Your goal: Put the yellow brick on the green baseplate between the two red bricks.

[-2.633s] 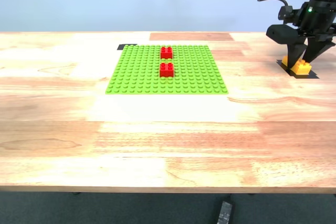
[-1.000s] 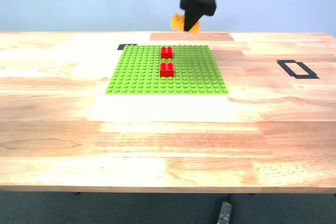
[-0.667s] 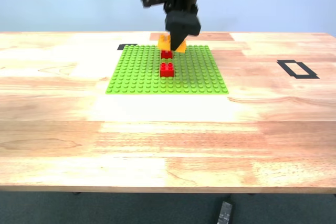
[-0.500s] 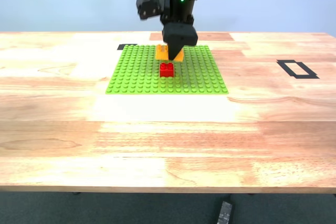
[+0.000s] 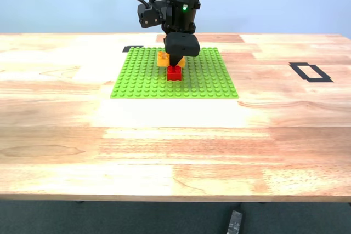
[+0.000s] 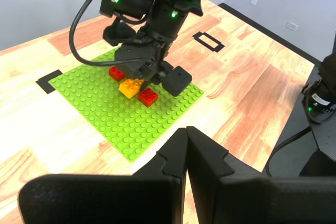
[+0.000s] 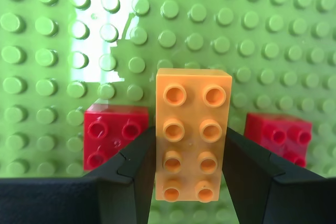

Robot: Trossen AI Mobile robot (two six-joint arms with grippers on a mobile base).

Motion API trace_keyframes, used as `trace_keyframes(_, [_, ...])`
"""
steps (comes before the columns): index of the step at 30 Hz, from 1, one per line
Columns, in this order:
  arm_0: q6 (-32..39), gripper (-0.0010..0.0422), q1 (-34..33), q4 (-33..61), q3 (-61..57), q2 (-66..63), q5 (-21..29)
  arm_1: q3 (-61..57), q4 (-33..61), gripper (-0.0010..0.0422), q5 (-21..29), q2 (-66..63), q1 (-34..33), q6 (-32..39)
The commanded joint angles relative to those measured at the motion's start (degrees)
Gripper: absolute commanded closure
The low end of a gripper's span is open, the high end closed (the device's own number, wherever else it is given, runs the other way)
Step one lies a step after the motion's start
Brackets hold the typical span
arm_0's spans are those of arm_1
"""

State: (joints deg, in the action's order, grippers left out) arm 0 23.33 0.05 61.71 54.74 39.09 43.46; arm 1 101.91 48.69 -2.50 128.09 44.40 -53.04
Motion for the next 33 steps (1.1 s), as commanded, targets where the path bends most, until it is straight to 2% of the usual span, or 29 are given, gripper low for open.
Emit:
trace_keyframes(1, [0.0,0.0413,0.0,0.0,0.0,0.0,0.0,0.0,-0.1,0.0413,0.1,-0.7,-0.6,0.1])
trace_keyframes(20, [0.0,0.0412,0.0,-0.4,0.1,0.0,0.0,-1.2,-0.4,0.0408,-0.5,-0.7,-2.2,2.2])
trace_keyframes(33, [0.0,0.0412,-0.1,-0.4,0.0,0.0,0.0,-1.7,-1.2,0.0319,-2.1,-0.8,-2.2,3.5])
